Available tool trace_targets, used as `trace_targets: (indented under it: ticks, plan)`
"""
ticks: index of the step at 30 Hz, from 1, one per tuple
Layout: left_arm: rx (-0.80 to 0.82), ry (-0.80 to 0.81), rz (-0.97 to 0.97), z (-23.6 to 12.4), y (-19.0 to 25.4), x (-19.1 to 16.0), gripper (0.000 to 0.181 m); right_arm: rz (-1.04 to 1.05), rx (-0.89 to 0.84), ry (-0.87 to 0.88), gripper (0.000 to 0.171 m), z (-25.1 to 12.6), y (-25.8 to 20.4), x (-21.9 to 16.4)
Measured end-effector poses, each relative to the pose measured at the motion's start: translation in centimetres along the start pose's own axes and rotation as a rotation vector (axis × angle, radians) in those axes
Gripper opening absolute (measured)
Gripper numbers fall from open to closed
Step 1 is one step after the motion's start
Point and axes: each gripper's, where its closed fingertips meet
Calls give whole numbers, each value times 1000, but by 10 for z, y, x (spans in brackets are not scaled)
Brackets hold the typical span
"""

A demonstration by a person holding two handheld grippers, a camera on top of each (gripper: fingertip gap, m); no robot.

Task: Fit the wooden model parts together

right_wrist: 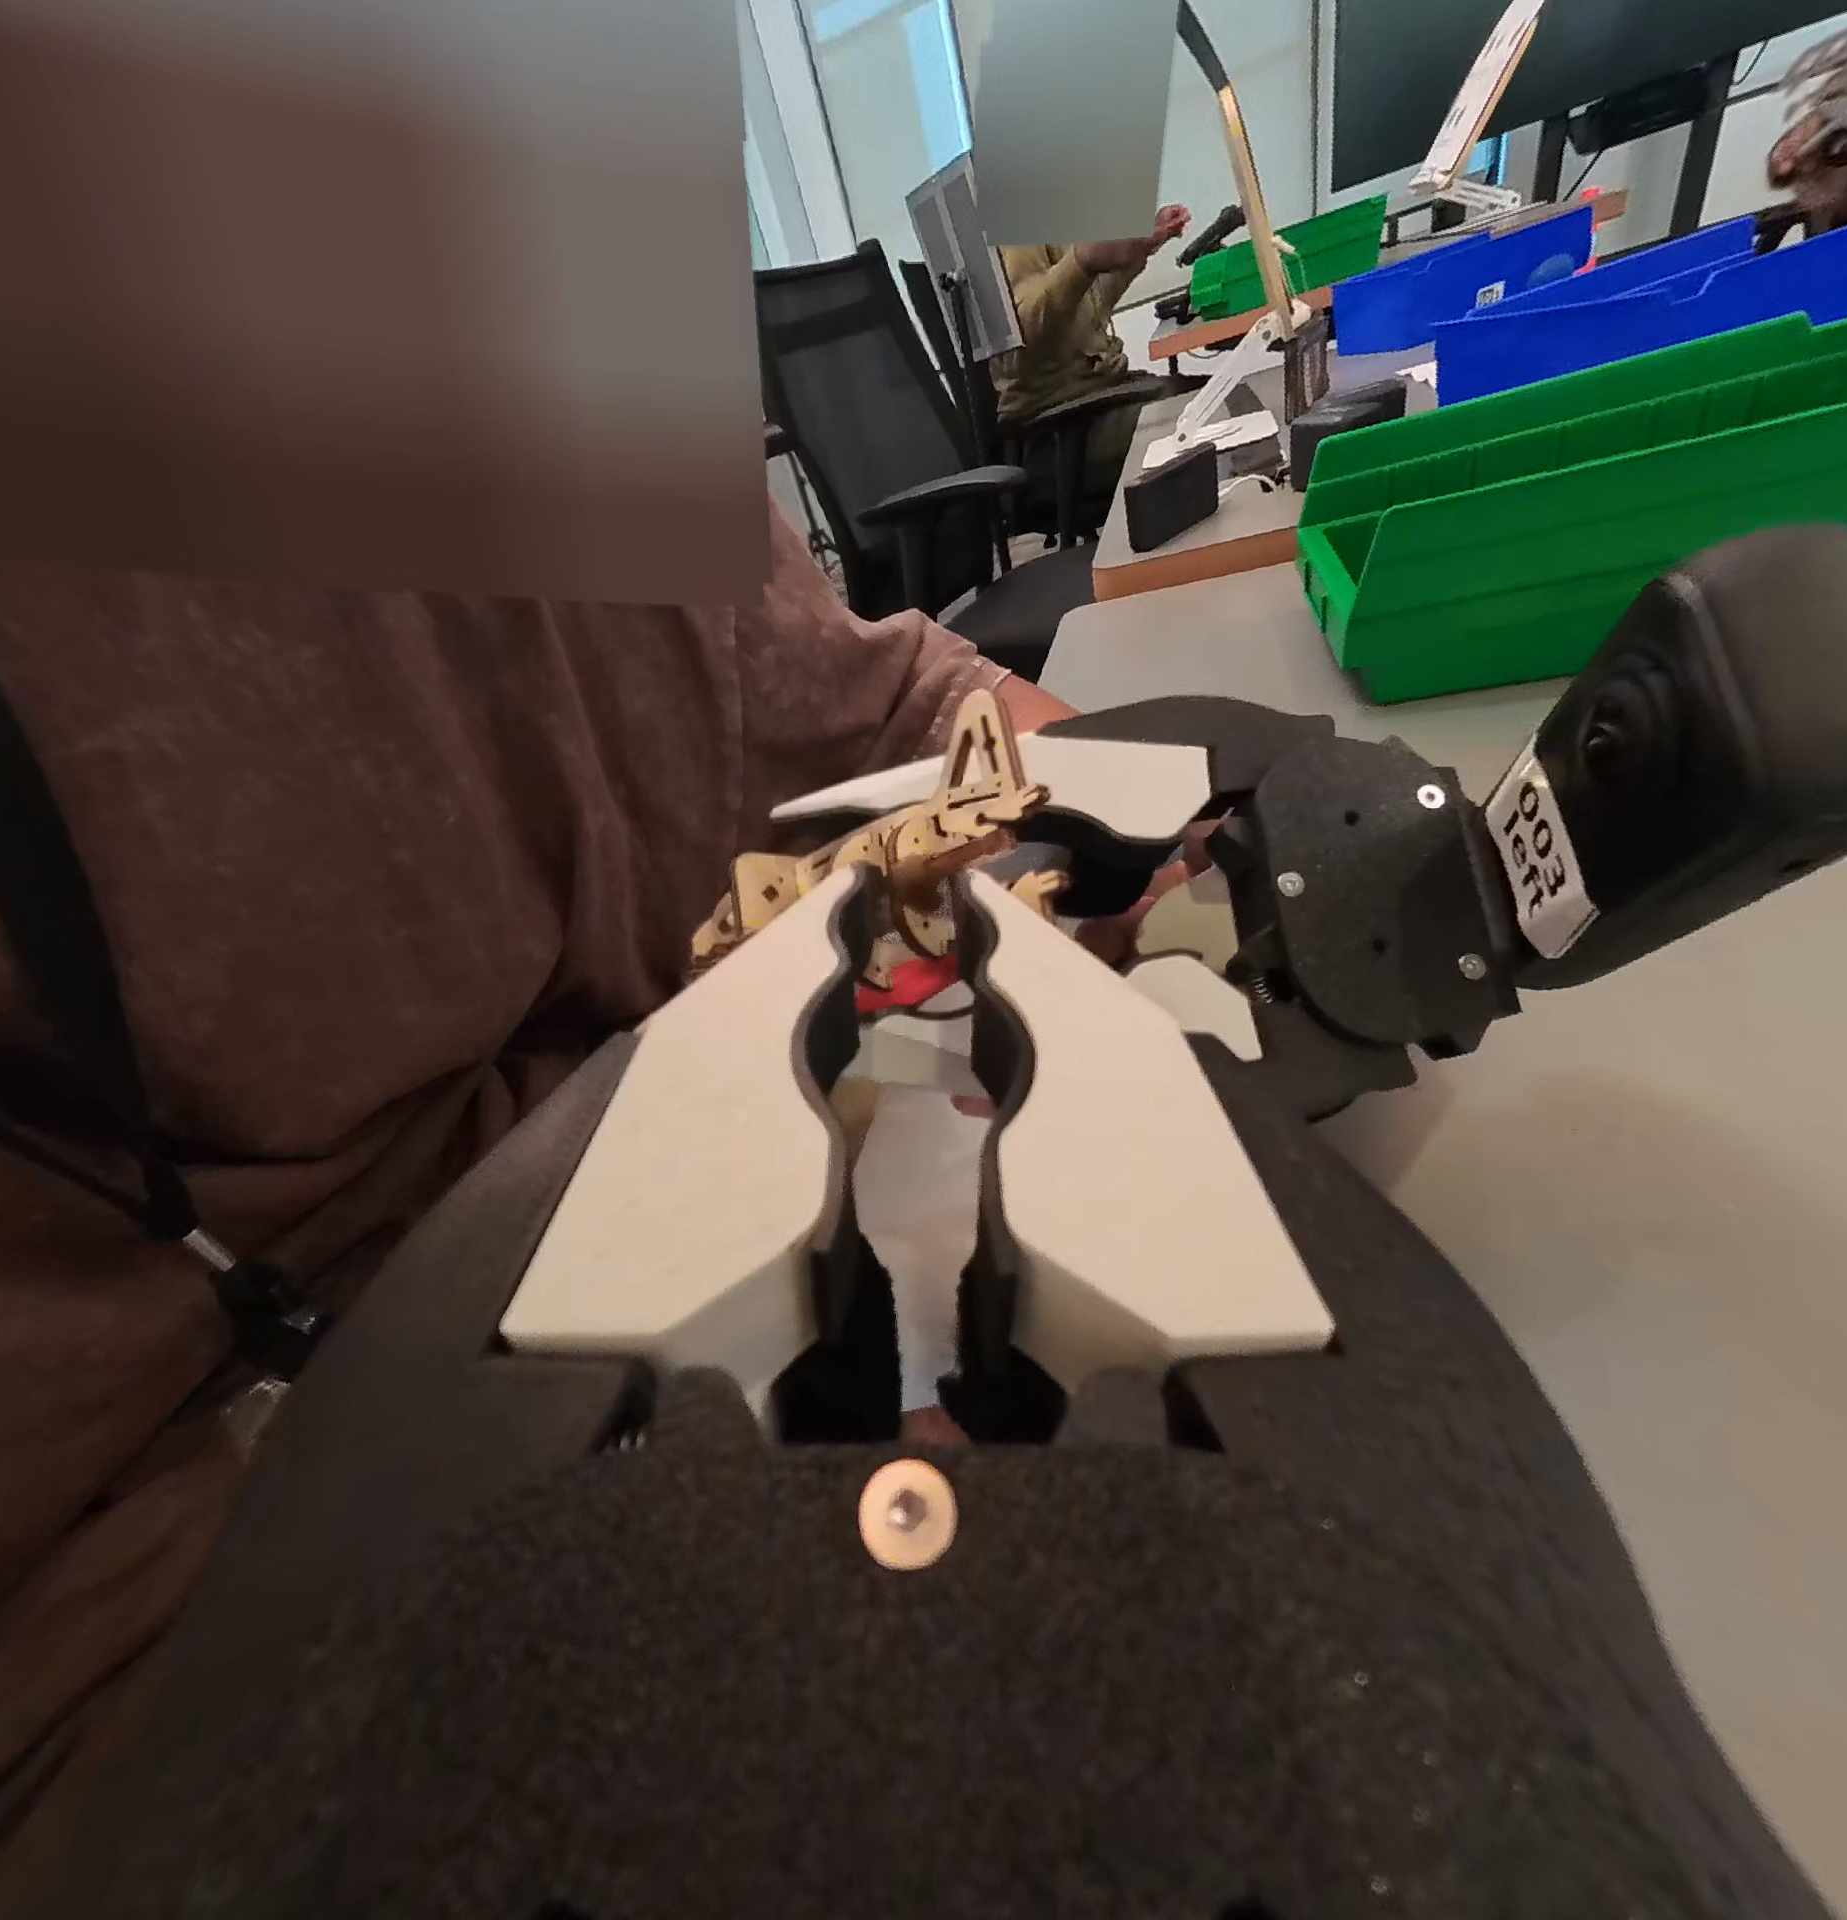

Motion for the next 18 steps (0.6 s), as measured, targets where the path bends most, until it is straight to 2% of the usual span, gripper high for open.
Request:
trace_targets:
  ticks: [8,18]
  plan:
    - [7,9,-2,-1,-1,2,47,32,26,13,4,-2,-1,0]
    - [14,-1,-5,0,-2,0,47,-46,-5,-31,0,-5,-1,-2]
Point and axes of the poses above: each gripper's, where its closed fingertips meet, z out along the fingers, x out of its top, y = z × x across the jaws, and after that the axes turned 7 degrees about z, right-handed
